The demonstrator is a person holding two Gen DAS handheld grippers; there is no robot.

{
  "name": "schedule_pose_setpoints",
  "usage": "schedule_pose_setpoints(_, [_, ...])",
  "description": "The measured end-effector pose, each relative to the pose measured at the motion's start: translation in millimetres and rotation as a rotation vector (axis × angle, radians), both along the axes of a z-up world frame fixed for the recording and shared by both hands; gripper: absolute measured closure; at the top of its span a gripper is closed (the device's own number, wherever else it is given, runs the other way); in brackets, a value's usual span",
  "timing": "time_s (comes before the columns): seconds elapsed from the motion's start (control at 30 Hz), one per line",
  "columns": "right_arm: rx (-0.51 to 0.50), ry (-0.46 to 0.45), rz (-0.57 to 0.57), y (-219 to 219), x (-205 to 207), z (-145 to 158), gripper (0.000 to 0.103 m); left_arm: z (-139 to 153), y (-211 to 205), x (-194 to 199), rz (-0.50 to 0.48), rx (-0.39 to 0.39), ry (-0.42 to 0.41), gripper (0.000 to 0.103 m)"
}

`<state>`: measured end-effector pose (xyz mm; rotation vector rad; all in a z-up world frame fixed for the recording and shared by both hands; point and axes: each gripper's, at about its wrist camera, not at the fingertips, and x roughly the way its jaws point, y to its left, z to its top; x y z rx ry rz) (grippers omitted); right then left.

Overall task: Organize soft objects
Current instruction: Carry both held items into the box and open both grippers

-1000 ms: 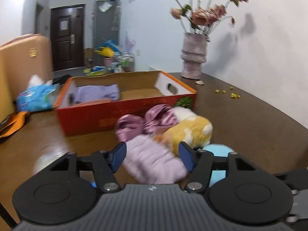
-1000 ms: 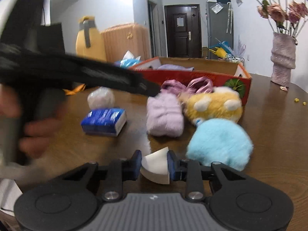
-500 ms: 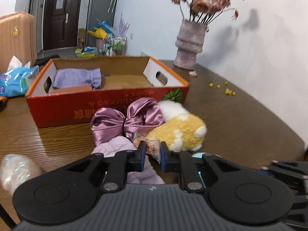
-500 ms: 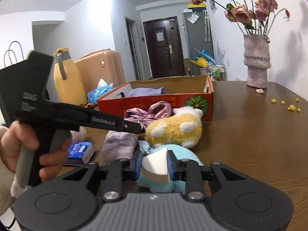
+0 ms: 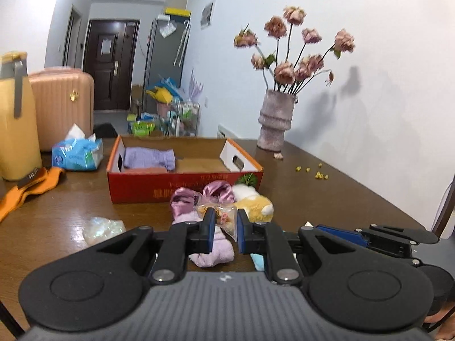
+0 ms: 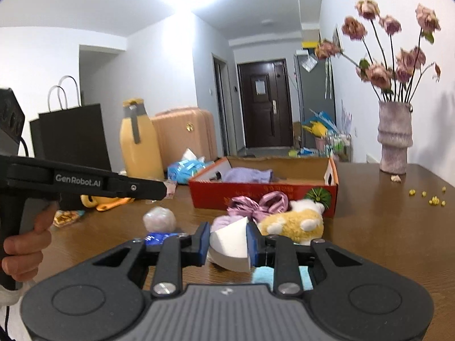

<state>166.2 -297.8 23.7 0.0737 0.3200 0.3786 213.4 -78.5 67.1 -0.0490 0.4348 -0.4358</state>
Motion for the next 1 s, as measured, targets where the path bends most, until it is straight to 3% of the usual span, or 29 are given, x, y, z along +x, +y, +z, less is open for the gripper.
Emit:
schedule_pose_setpoints(0.17, [0.011, -0.026, 0.0, -2.4, -7.5, 7.8, 0.076, 9.3, 1.4, -9.5, -0.011, -0.004, -0.033, 0.087])
schedule_pose_setpoints(0.33, [0.031, -0.015, 0.037, -7.5, 21.0, 19.1, 0.076, 14.1, 6.6, 25.8, -0.008, 0.014, -0.02, 0.087])
schedule_pose_setpoints(0.43, [0.048, 0.004, 0.069, -10.8, 71.0, 36.7, 0.076, 29.6, 17.7, 78.5, -0.004, 0.011, 0.0, 0.087])
schedule_pose_setpoints(0.53, [0.105, 0.056, 0.086, -14.4, 147.8, 55.2, 0.076, 41.6, 28.0, 147.8, 0.015, 0.019, 0.062, 0.087])
schedule_pose_setpoints(0.63, [0.198, 0.208, 0.09, -14.7, 238.1, 57.6, 0.076, 39.4, 32.8, 214.8, 0.033, 0.042, 0.136, 0.087])
schedule_pose_setpoints(0.83, [0.328, 0.499, 0.046, 3.7, 391.3, 21.2, 0.076, 5.8, 36.9, 316.2, 0.061, 0.082, 0.255, 0.087])
schedule_pose_setpoints(1.0, [0.295, 0.57, 0.015, 33.1, 456.0, -9.1, 0.073, -29.8, 38.7, 368.6, 0.067, 0.092, 0.331, 0.087])
